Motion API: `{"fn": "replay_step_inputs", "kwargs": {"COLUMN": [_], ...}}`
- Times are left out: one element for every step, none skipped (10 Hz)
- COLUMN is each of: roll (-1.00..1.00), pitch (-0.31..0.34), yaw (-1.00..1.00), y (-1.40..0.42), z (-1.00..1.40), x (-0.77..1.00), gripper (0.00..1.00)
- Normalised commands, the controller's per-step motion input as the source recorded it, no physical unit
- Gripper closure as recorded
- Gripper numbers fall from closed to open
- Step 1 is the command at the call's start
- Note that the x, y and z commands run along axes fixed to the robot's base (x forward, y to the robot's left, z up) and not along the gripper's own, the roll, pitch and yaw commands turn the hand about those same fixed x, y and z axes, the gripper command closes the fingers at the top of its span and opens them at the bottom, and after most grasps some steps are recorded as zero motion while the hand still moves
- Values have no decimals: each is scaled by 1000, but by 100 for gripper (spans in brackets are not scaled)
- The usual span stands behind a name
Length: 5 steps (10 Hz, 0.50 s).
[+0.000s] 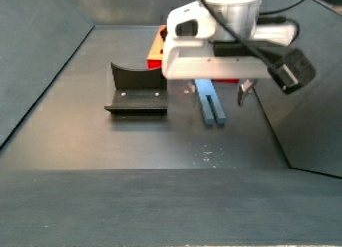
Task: Pick up the double-square object. Move up. Rotate the double-square object. Place the double-square object on the fixture. Regrasp the double-square object. Move to above the board. Insert the double-square object.
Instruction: Rotate the double-square object.
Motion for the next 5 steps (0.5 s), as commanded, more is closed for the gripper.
{"fn": "replay_step_inputs", "kwargs": {"roll": [-101, -109, -116, -125, -128], "pitch": [-46, -46, -48, -51, -37], "yaw": [7, 8, 9, 11, 9], "y": [9, 11, 14, 15, 11], "z": [-542, -428, -318, -175, -169], "x": [46, 45, 42, 38, 17], "gripper": [0, 0, 0, 0, 0]}}
